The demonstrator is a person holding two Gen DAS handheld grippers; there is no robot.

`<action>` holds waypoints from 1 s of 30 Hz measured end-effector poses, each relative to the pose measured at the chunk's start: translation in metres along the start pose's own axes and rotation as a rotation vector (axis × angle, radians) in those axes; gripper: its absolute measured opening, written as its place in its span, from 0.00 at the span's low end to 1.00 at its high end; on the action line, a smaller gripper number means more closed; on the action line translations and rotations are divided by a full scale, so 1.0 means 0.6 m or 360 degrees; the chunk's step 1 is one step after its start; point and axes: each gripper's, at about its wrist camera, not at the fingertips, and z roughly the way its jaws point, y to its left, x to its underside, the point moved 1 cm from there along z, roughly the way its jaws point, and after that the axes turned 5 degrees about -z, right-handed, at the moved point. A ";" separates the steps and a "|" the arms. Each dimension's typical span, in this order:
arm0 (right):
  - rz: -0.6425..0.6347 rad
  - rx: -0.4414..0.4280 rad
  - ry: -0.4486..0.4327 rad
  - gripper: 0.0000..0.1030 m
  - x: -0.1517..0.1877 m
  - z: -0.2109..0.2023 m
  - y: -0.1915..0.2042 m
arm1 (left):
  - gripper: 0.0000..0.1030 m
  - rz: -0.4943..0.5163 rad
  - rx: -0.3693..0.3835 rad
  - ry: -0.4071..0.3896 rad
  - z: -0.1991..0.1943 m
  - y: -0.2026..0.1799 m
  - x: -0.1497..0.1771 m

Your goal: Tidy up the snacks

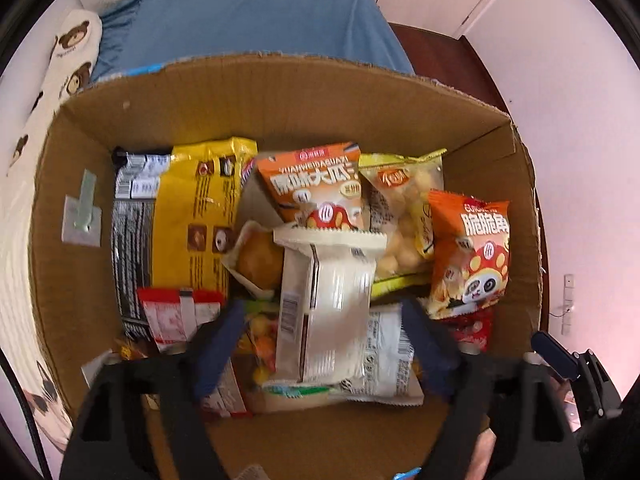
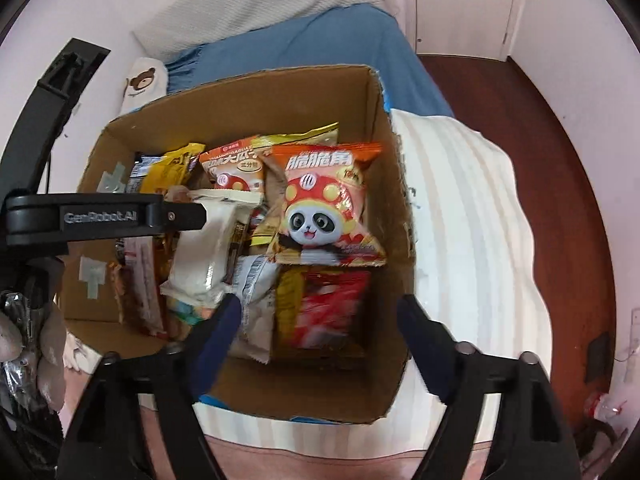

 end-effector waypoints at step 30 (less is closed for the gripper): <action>-0.0011 0.0124 -0.0080 0.98 0.029 -0.040 0.039 | 0.99 -0.0064 -0.0154 -0.0316 -0.120 0.074 0.151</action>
